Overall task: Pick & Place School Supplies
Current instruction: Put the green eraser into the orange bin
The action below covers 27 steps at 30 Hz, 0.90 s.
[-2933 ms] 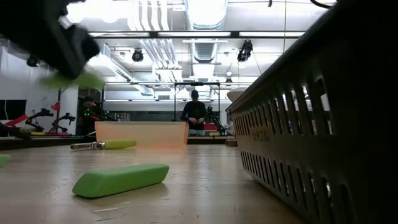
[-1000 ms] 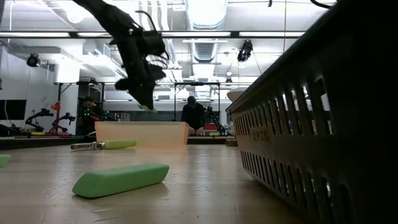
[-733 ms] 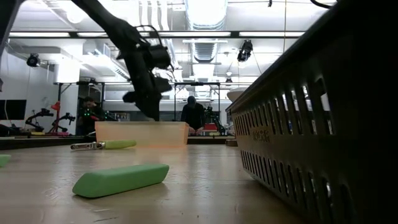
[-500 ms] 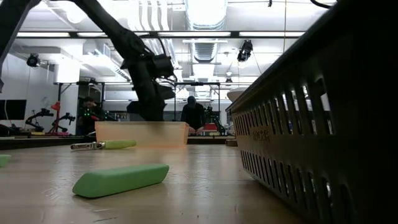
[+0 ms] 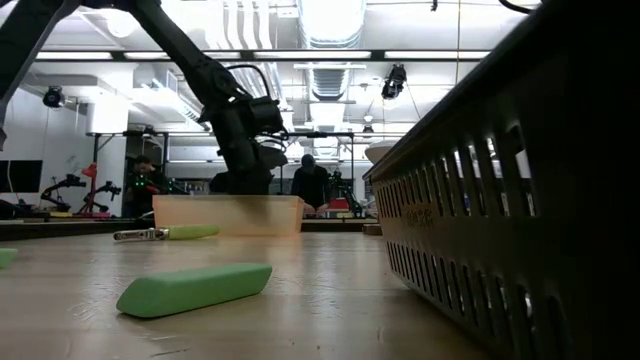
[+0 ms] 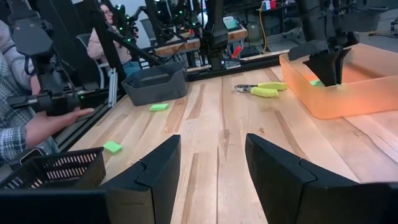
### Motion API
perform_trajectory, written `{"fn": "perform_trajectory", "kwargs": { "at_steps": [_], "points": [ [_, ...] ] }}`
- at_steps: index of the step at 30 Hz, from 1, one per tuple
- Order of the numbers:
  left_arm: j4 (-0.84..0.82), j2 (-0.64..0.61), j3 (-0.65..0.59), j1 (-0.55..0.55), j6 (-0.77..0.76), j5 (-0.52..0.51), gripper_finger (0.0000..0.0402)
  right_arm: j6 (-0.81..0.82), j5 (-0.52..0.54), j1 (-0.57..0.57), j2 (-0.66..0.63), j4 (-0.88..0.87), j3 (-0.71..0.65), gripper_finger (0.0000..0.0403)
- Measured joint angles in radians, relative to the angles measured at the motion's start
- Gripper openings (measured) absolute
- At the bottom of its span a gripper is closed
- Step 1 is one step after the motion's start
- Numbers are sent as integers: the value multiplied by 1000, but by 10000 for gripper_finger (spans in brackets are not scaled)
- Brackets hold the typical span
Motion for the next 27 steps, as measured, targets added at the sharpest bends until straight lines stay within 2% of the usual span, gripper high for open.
{"fn": "perform_trajectory", "kwargs": {
  "at_steps": [10, 18, 22, 27],
  "points": [
    [1, 0, 0, 0, -8, 0, 136, 0, 0, 0, 0, 0, 0, 178],
    [-2, -9, 0, 1, -6, 11, 144, 0, 0, 0, 0, 0, 0, 178],
    [-27, -71, 15, 1, 29, 24, 145, 0, 0, 0, 0, 0, 0, 178],
    [-55, -211, 34, 0, 57, 26, 145, 0, 0, 0, 0, 0, 0, 178]
  ]
}}
